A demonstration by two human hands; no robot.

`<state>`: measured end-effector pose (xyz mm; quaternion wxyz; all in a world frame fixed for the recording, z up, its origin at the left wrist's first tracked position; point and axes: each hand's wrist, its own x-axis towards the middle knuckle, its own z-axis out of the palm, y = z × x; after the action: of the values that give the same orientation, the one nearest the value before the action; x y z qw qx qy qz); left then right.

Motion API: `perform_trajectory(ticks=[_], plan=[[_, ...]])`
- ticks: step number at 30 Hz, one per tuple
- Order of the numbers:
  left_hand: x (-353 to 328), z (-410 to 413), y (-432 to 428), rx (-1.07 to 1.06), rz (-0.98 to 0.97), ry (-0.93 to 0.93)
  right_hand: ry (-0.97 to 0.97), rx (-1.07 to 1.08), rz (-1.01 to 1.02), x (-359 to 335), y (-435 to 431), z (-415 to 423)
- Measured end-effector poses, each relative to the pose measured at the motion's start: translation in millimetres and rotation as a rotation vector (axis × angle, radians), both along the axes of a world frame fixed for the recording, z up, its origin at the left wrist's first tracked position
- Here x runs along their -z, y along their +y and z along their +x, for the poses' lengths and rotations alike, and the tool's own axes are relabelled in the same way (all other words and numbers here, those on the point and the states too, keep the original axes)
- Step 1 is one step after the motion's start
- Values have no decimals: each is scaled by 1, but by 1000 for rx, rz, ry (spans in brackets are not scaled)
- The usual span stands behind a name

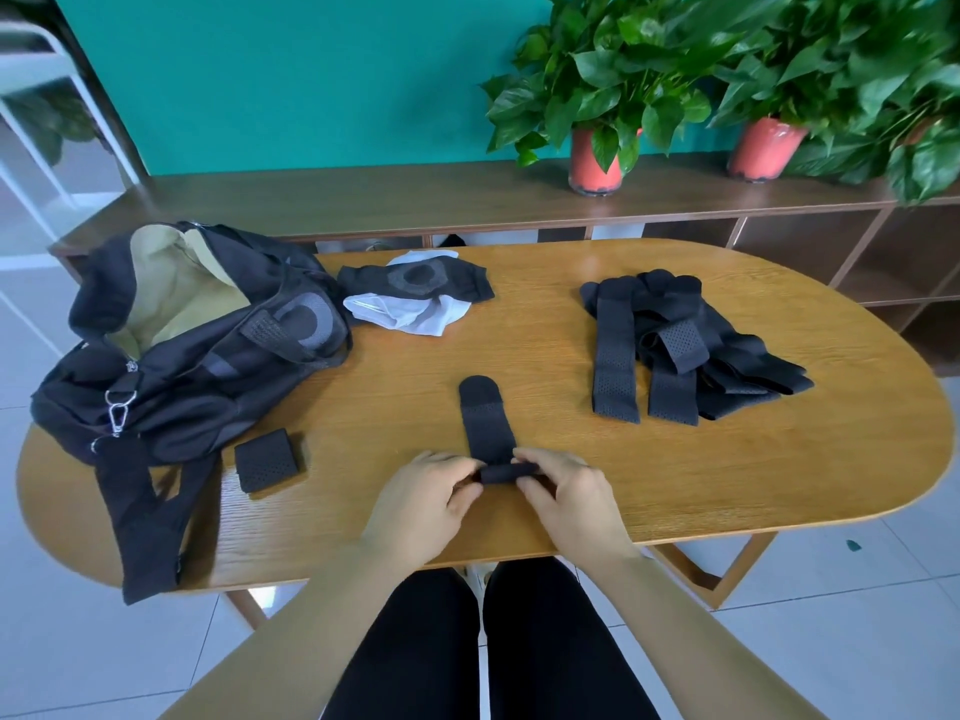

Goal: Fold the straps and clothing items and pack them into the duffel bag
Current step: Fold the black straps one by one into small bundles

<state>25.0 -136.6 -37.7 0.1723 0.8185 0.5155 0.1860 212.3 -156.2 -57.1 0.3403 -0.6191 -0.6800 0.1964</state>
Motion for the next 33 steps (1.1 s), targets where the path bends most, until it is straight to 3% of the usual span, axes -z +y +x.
perform_trajectory(ticks=[5, 14, 27, 33], plan=[[8, 16, 0, -230, 22, -160, 130, 172, -43, 1, 10, -15], [8, 28, 11, -391, -59, -88, -13, 315, 93, 9, 23, -36], [10, 27, 15, -306, -1, -81, -152, 319, 85, 6, 29, -41], [13, 26, 15, -142, 36, 92, -265, 284, 203, 10, 30, -40]])
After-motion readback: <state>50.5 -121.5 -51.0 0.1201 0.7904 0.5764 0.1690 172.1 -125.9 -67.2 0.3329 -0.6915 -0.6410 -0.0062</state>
